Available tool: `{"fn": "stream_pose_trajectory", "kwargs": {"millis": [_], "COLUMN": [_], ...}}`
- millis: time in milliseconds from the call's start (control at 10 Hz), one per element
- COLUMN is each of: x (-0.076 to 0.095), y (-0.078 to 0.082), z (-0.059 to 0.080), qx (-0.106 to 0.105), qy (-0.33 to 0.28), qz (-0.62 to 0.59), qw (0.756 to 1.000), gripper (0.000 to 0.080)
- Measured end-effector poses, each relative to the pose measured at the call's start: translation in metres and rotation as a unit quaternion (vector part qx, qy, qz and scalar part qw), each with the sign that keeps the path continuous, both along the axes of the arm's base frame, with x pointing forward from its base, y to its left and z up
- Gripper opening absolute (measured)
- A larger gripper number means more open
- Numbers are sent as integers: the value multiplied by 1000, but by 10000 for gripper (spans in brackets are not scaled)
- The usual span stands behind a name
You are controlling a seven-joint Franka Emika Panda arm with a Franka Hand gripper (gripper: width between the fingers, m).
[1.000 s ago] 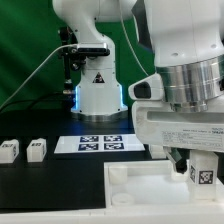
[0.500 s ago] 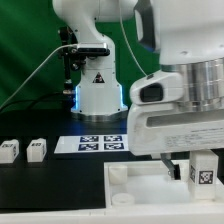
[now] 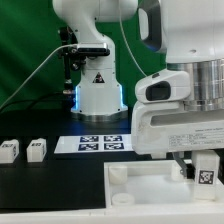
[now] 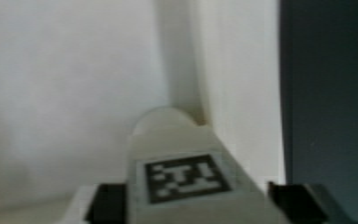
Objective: Assemble one leg
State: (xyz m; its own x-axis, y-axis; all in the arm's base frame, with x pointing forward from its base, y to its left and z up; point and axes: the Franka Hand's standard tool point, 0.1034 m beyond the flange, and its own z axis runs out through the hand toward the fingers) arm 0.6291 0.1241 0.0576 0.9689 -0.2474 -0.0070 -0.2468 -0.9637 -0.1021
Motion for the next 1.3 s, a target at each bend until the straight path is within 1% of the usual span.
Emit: {"fn": "stream_pose_trajectory", "kwargs": {"millis": [100,200,300,400,500,700,800,900,1000,1100,1200,1300], "x": [-2,-1,0,1,1,1,2,3,4,4,3,3], "y": [-5,-5,-7,-8,-6,-3,-3,-3,-3,-3,-3,-3], "z": [-2,-2,-2,-2,-2,-4,-4,-4,-3,-3,-4,-4], "qx": [-2,-1,14,29,31,30,39,45,47,47,47,48], "qy": [8,10,26,43,54,71,80,86,92,92,89,88], "qz": [-49,-72,-164,-240,-298,-457,-533,-571,-617,-617,-594,-589], "qw": [999,997,986,969,953,886,841,815,780,780,798,802], "gripper": [290,271,271,271,271,271,271,271,271,271,271,505]}}
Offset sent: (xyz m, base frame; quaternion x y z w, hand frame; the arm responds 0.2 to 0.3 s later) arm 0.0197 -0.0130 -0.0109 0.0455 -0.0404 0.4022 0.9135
